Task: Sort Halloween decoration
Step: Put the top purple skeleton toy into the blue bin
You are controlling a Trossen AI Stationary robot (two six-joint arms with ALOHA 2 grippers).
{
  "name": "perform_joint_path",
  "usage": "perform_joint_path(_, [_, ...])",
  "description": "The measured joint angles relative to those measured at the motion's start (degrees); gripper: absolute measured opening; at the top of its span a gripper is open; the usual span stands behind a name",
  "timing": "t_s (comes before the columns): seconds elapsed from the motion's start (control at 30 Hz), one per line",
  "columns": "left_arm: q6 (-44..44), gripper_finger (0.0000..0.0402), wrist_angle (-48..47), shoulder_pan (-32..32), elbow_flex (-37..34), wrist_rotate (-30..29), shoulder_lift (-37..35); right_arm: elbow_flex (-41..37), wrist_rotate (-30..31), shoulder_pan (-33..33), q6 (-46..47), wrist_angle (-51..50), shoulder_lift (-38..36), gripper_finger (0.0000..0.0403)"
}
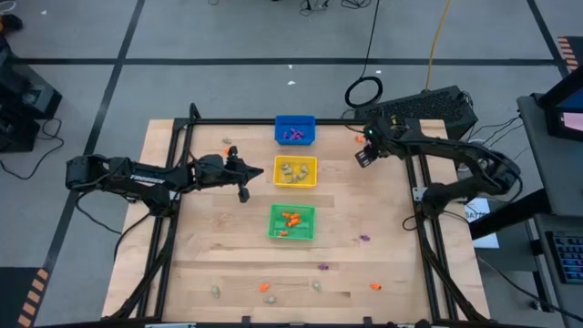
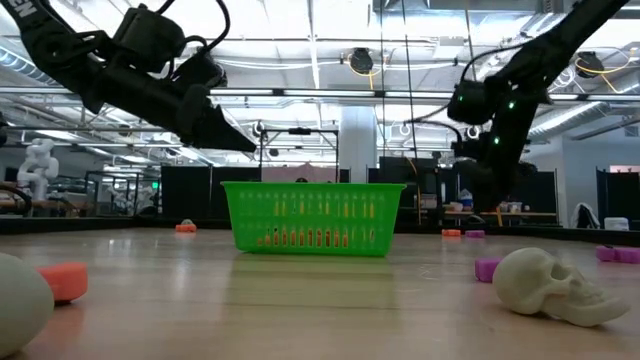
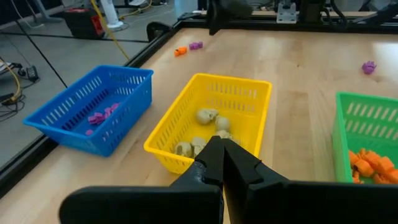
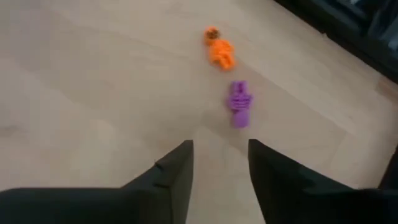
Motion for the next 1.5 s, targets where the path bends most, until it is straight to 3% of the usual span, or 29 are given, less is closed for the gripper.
perform_joint_path(0.33, [0.0, 0.0000, -0.2, 0.0, 0.0, 0.0, 0.0, 4.9, 0.0, -7.3, -1.5, 3.0, 10.2, 0.0159])
perform_joint_path(0.43, [0.0, 0.0000, -0.3, 0.0, 0.0, 0.0, 0.0, 6.6, -3.4, -8.4, -2.3, 2.8, 13.2, 0.0159])
perform_joint_path(0.5, [0.0, 0.0000, -0.4, 0.0, 0.0, 0.0, 0.0, 7.4, -6.0, -8.8, -2.5, 3.0, 15.4, 0.0156])
perform_joint_path(0.73, [0.1, 0.0000, -0.7, 0.0, 0.0, 0.3, 0.0, 9.3, -6.2, -8.8, -2.4, 2.3, 19.0, 0.0126])
perform_joint_path(1.03, [0.5, 0.0000, -1.0, 0.0, 0.0, 0.3, 0.0, 9.2, -8.8, -8.7, -6.5, 0.7, 17.7, 0.0014])
perform_joint_path(1.23, [0.4, 0.0000, -1.4, 0.0, 0.0, 0.3, 0.0, 9.0, -11.9, -6.4, -7.5, -2.5, 15.8, 0.0014])
perform_joint_path(1.5, [0.4, 0.0000, -1.4, 0.0, 0.0, 0.3, 0.0, 9.0, -12.2, 3.1, -4.9, -1.1, 8.1, 0.0001])
